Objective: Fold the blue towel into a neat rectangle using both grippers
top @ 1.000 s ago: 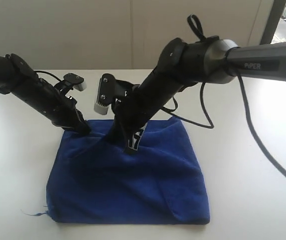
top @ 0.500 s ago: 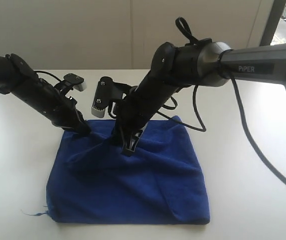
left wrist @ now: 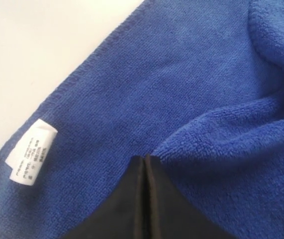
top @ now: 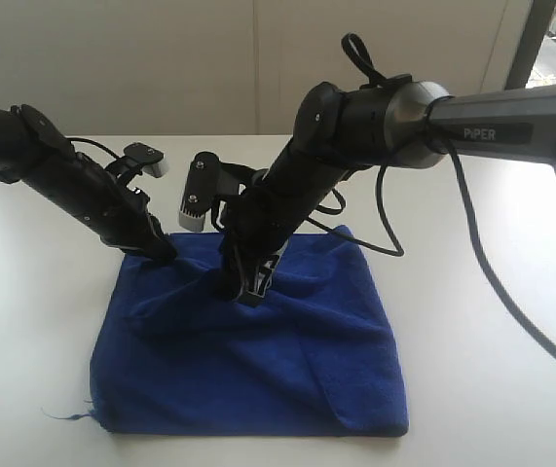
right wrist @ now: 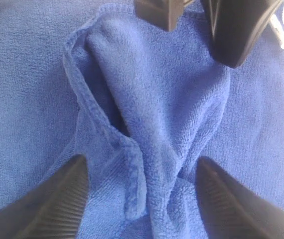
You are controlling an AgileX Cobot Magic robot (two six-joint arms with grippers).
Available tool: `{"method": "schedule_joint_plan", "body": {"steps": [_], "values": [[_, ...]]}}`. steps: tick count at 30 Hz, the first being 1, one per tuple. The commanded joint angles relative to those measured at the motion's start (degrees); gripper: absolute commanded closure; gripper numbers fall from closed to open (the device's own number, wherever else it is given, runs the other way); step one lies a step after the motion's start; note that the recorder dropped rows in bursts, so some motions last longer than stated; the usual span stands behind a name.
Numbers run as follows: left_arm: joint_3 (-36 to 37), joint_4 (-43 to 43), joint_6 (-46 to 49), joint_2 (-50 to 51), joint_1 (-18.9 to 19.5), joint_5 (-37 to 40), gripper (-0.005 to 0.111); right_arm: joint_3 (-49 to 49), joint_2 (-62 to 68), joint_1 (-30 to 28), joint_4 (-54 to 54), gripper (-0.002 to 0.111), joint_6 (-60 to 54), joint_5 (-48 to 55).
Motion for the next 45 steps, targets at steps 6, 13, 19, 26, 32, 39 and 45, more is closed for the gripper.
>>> {"method": "schedule_joint_plan", "body": {"steps": [6, 13, 19, 26, 32, 39, 45], "values": [[-0.4, -0.3, -0.2, -0.1, -0.1, 1.1, 0.106, -0.1, -0.9, 0.9, 0.5, 0.052, -1.1, 1.0], [-0.4, -0.3, -0.2, -0.1, -0.1, 1.1, 0.106, -0.1, -1.0, 2.1, 0.4, 0.061, -2.6, 1.4], [-0.4, -0.3, -0.2, -0.1, -0.1, 1.1, 0.106, -0.1, -2.1, 2.3, 0.4, 0.061, -2.7, 1.4], [-0.4, -0.3, -0.2, -0.1, -0.1, 1.1, 0.106, -0.1, -2.3, 2.3, 0.3, 0.071, -2.7, 6.0], [-0.4, -0.3, -0.2, -0.1, -0.1, 1.1, 0.106, -0.1, -2.2, 2.3, -0.1, 0.076, -2.7, 6.0], [-0.4, -0.3, -0.2, -0.1, -0.1, 1.1, 0.106, -0.1, -1.0, 2.3, -6.3, 0.076, -2.2, 2.5], [-0.4, -0.3, -0.2, -0.1, -0.1, 0.9, 0.106, -0.1, -0.9, 2.3, -6.0, 0.085, -1.0, 2.9]]}}
